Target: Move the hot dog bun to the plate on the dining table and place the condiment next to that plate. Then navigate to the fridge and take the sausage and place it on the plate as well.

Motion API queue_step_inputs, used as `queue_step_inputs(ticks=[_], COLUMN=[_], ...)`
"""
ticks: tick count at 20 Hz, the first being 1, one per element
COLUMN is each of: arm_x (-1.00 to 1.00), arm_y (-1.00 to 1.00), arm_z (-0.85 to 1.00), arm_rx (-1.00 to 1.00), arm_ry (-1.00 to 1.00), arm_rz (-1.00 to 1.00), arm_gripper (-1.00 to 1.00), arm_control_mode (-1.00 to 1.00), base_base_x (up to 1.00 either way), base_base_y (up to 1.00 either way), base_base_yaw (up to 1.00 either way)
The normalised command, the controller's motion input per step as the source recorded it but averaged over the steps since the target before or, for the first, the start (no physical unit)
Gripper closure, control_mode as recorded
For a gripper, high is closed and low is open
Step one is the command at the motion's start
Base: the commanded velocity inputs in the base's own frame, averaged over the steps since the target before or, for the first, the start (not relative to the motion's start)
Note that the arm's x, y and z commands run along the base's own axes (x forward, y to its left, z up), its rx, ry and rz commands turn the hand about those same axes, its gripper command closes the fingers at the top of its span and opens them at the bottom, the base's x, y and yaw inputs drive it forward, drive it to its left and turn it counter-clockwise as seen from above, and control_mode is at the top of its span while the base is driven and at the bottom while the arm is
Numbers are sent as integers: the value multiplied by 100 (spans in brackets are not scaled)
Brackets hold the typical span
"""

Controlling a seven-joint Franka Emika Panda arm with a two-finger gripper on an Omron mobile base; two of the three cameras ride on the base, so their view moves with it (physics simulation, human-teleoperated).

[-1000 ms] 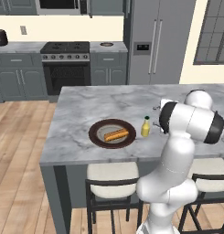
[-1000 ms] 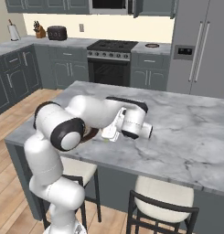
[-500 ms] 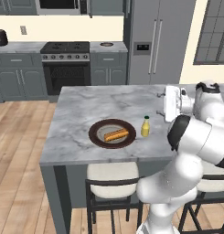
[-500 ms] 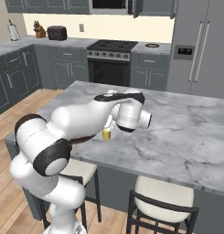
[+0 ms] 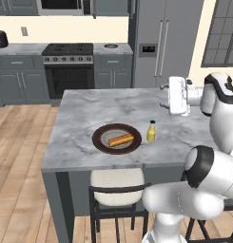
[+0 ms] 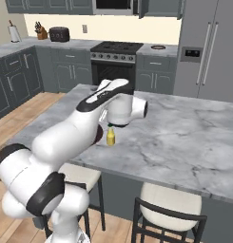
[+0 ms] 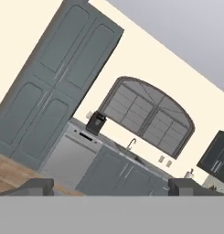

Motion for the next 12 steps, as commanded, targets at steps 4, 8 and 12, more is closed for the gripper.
queue_step_inputs(ticks=[4, 8, 12], arm_x=[-22, -21, -42], arm_y=[46, 37, 40], arm_z=[48, 59, 46], arm_rx=[0, 1, 3], arm_ry=[29, 27, 24], arm_rz=[-9, -12, -17], arm_gripper=[-100, -100, -100], arm_control_mode=[-100, -100, -100], base_base_x=[0, 0, 0], base_base_y=[0, 0, 0], base_base_yaw=[0, 0, 0])
